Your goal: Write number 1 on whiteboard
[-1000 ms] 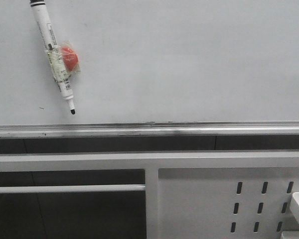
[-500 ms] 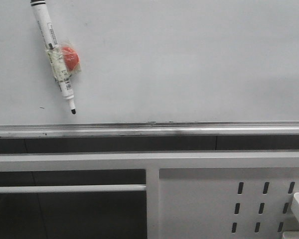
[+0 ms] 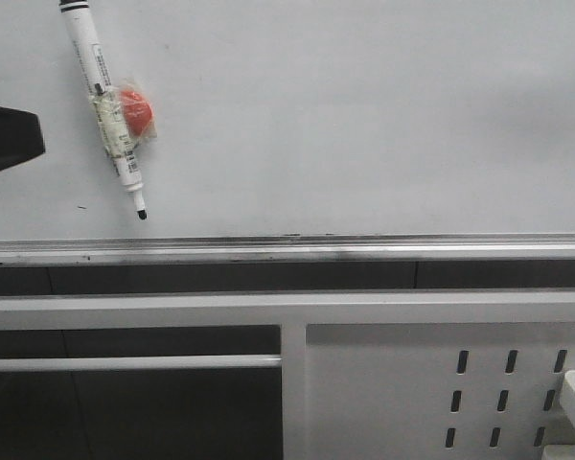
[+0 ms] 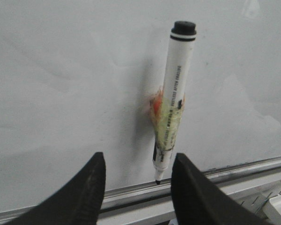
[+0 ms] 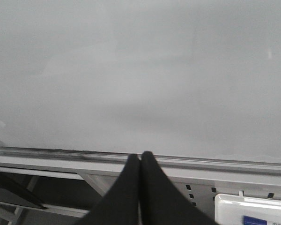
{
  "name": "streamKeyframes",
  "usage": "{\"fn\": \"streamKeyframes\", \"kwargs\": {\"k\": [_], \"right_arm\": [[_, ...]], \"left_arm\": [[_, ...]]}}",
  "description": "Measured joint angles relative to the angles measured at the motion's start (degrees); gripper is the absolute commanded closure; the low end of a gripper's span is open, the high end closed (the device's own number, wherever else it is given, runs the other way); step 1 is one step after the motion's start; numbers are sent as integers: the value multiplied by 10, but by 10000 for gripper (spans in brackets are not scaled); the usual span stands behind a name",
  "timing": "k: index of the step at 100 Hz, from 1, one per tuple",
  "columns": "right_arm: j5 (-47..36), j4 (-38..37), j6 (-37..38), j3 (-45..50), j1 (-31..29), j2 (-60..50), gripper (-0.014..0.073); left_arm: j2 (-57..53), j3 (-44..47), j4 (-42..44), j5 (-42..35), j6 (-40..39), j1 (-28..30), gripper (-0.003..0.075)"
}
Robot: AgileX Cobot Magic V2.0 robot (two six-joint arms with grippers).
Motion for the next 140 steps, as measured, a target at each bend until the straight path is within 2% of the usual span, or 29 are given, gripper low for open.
{"fn": "streamKeyframes", "kwargs": {"k": [12,22,39,48,98,105,116,140], "right_arm": [[-1,0,0,-1,6,0,667],[-2,0,0,-1,6,0,667],[-7,0,-1,-1,6,0,667],[-12,0,-1,-1,6,0,667],[-26,0,-1,-1,6,0,667],[-27,0,-1,-1,6,0,667],[-28,0,-1,-1,6,0,667],[-28,0,-1,-1,6,0,667]], "left_arm": [[88,0,1,-107,-41,-8,425],[162,-1,15,-151,-85,-9,426],[246,-16,36,-159,-164,-9,426],[260,-28,38,-159,-181,-9,426],[262,-86,48,-164,-185,-9,430],[264,-86,48,-164,-185,-9,498],[265,-86,48,-164,-185,-9,739],[265,-86,49,-164,-182,-9,740]]}}
